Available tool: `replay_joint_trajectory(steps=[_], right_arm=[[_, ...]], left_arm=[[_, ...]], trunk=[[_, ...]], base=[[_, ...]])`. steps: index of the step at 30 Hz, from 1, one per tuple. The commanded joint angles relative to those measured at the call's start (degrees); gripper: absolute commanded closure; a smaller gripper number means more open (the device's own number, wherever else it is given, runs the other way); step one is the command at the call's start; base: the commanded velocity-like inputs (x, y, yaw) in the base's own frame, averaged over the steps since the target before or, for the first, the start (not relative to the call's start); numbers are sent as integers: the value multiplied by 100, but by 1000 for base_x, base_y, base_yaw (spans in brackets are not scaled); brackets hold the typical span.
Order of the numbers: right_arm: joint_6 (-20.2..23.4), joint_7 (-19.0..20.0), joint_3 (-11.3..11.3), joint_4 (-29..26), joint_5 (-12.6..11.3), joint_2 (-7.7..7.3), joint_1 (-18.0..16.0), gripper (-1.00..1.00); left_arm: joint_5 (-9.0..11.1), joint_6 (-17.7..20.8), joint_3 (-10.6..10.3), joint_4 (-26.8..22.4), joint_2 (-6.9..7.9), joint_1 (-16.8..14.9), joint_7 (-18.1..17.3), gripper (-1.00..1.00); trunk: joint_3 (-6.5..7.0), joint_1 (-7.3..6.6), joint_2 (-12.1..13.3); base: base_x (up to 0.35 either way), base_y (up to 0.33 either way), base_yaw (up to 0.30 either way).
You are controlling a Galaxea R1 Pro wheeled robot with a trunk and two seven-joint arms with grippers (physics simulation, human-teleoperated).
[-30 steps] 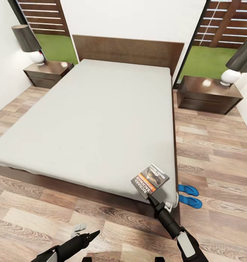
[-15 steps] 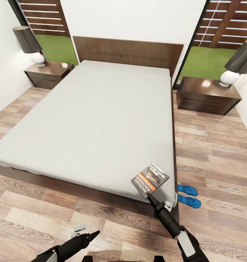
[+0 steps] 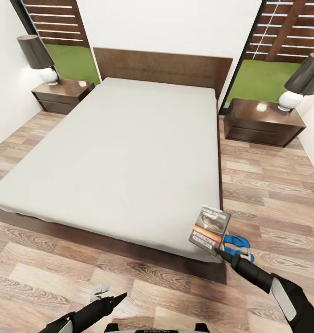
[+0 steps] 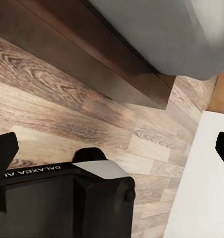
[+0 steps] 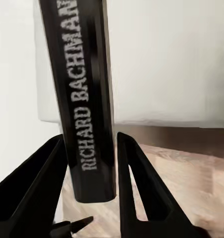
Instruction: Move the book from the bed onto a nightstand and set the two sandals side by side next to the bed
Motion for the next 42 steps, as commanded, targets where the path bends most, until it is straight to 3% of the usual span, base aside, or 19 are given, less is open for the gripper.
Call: replay_joint_trajectory(steps=[1, 2, 4, 6, 8, 9, 11, 13, 15, 18, 22, 30, 42], right_arm=[[68, 157, 15, 5, 21, -249, 16, 100], [71, 279, 16, 11, 39, -391, 24, 100], [73, 990, 22, 58, 91, -898, 68, 100], [51, 1622, 25, 172, 200, -1162, 153, 100], [23, 2228, 28, 454, 596, -1329, 280, 100], [19, 2319, 28, 538, 729, -1352, 299, 100], [-5, 2539, 29, 920, 1291, -1406, 344, 100], [-141, 2625, 23, 1395, 1696, -1428, 363, 100], [-777, 2665, 11, 1972, 1896, -1439, 371, 100], [-1877, 2654, 7, 2446, 1976, -1443, 375, 100], [-2359, 2615, 10, 2886, 2000, -1444, 376, 100], [-2531, 2602, 8, 3129, 2010, -1444, 376, 100], [-2536, 2598, 8, 3136, 2010, -1444, 376, 100]], left_arm=[[45, -4, -28, 9, 2, -4, -15, -100], [45, -4, -28, 11, 2, -4, -15, -100], [40, -8, -33, 14, 2, -4, -16, -100], [34, -15, -37, 18, 2, -4, -17, -100], [30, -20, -42, 22, -3, -4, -15, -100], [29, -20, -43, 23, -4, -4, -14, -100], [28, -21, -45, 24, -3, -4, -11, -100], [27, -21, -44, 25, -2, -4, -4, -100], [25, -23, -45, 25, -3, -4, -3, -100], [20, -28, -46, 36, -6, -4, -3, -100], [8, -32, -47, 211, -7, -4, -5, -100], [1, -192, -50, 409, -109, -4, -4, -100], [0, -390, -54, 569, -124, -4, -8, -100]], trunk=[[15, -22, 38], [33, -44, 78], [69, -88, 159], [105, -131, 239], [141, -175, 319], [159, -197, 359], [195, -241, 439], [195, -241, 439], [195, -241, 439], [206, -241, 439], [239, -241, 439], [313, -241, 439], [424, -241, 439]], base=[[0, 0, 0], [0, 0, 0], [0, 0, 0], [0, 0, 0], [0, 0, 0], [0, 0, 0], [0, 0, 0], [0, 0, 0], [0, 0, 0], [0, 0, 0], [0, 0, 0], [0, 0, 0], [0, 0, 0]])
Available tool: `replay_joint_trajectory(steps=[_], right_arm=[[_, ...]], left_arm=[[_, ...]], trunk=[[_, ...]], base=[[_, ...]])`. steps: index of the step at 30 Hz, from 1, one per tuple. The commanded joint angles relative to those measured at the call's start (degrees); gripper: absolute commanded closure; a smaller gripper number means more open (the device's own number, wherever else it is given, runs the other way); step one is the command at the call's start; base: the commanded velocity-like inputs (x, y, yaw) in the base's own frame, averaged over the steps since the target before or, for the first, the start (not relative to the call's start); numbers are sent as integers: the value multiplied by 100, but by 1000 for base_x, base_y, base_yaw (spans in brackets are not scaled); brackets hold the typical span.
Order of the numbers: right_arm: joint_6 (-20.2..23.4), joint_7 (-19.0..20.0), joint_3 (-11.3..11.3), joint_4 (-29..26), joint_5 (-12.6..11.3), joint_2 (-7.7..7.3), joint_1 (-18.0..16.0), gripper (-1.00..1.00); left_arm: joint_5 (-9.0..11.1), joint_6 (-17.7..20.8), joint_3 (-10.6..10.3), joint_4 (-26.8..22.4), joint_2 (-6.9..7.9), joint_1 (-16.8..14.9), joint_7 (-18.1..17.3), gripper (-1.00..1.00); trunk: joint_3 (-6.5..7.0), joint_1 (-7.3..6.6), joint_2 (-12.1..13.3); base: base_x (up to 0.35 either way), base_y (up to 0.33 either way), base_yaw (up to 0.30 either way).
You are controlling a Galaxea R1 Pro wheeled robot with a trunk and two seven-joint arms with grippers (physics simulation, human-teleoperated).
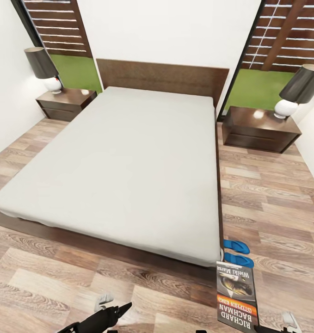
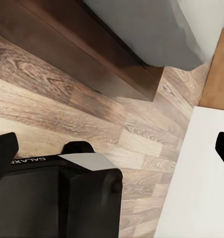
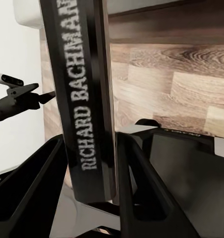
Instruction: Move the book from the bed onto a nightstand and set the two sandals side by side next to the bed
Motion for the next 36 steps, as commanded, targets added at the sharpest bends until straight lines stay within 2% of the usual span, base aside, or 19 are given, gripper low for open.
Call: replay_joint_trajectory(steps=[1, 13, 29, 36], right_arm=[[47, 15, 25, 4, -39, -3, -2, 100], [47, 14, 23, 11, -39, 6, -2, 100], [47, 6, 26, 17, -33, 5, -1, 100], [47, -1, 22, 20, -30, 6, -1, 100]], left_arm=[[41, -38, -40, 10, 1, -4, -12, -100], [50, -30, -40, 16, -2, -4, 1, -100], [50, -27, -40, 70, -7, -4, -1, -100], [50, -30, -35, 72, -59, -4, 3, -100]], trunk=[[5, 1, -4], [30, 1, -4], [170, 1, -4], [235, 1, -4]], base=[[0, 0, 0], [0, 0, 0], [0, 0, 0], [0, 0, 0]])
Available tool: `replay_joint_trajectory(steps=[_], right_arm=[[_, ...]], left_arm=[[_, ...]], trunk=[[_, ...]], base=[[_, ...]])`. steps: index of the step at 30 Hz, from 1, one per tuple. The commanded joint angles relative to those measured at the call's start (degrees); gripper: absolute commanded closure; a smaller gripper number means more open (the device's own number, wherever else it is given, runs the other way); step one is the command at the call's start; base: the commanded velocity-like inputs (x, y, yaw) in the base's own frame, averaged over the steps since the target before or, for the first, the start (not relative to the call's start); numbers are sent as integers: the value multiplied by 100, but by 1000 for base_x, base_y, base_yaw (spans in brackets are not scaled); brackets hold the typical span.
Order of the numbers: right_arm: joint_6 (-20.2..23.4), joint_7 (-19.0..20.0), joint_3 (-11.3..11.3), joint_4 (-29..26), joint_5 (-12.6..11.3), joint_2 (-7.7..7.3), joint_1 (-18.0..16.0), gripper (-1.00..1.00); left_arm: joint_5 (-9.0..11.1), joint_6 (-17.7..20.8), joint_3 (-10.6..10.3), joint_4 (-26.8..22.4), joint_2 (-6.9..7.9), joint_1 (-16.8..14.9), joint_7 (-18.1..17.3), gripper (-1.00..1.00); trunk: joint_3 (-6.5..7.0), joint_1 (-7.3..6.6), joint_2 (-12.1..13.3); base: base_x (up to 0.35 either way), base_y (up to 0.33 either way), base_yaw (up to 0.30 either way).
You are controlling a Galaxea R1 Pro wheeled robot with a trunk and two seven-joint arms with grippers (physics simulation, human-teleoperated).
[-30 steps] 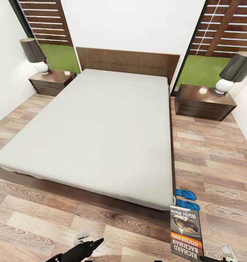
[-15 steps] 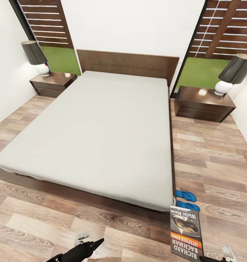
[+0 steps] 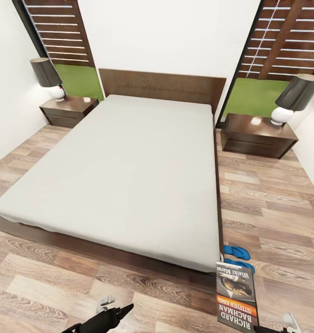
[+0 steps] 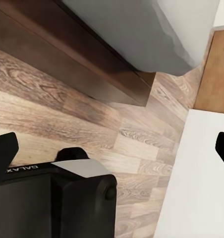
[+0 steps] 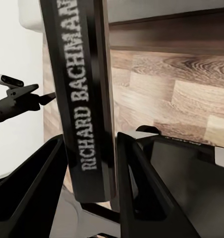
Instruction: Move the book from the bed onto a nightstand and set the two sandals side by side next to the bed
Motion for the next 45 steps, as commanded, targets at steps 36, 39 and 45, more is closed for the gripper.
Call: replay_joint_trajectory(steps=[36, 39, 45], right_arm=[[47, 23, 28, 3, -40, -3, -2, 100], [47, 22, 30, 3, -40, -3, -2, 100], [47, 18, 31, 3, -40, -3, -2, 100]], left_arm=[[51, -38, -36, 10, -5, -4, -1, -100], [51, -38, -36, 10, -5, -4, -1, -100], [51, -38, -36, 10, -5, -4, -1, -100]], trunk=[[225, 1, -4], [225, 1, -4], [225, 1, -4]], base=[[0, 0, 42], [0, 0, 283], [0, 0, 291]])
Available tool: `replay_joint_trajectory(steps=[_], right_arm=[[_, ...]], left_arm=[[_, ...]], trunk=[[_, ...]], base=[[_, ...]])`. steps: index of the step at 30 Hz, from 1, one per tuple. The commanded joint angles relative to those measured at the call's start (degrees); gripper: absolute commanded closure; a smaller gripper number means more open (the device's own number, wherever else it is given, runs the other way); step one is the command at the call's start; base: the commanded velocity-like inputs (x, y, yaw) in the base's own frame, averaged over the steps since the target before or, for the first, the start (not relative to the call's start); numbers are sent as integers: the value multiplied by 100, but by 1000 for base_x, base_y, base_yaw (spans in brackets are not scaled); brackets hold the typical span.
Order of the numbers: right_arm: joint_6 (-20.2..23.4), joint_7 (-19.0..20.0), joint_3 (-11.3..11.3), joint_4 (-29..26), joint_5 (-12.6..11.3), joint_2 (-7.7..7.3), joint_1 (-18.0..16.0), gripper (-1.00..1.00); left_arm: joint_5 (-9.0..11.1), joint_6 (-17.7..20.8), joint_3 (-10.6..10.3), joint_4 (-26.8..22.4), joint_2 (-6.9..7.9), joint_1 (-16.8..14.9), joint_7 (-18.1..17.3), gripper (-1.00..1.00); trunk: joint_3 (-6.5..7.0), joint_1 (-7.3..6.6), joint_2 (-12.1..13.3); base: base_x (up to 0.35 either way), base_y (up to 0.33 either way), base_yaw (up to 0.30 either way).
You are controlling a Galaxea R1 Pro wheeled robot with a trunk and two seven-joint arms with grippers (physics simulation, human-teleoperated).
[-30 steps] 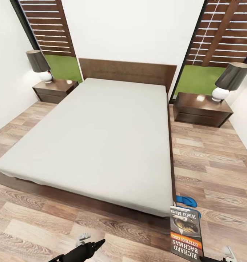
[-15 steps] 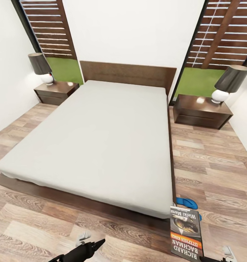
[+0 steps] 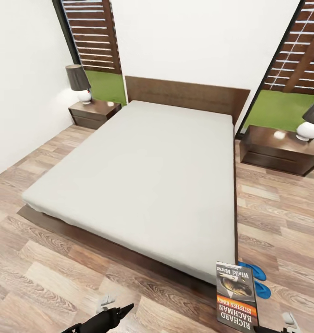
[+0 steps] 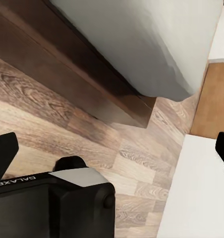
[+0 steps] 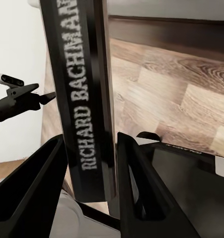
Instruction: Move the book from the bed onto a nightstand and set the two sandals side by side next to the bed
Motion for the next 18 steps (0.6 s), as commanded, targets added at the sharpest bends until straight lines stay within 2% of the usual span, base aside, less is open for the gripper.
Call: replay_joint_trajectory(steps=[1, 11, 18], right_arm=[[46, 17, 21, 0, -46, -3, 0, 100], [46, -22, 12, 0, -46, -3, 1, 100], [46, -588, 20, 0, -37, 12, 1, 100]], left_arm=[[43, -37, -41, 12, 1, -6, -11, -100], [39, -46, -40, 12, 5, -6, 28, -100], [35, -46, -38, 12, 18, -6, 373, -100]], trunk=[[-5, 1, -5], [-5, 1, -5], [-5, 1, -5]], base=[[0, 0, 292], [0, 0, 292], [0, 0, 292]])
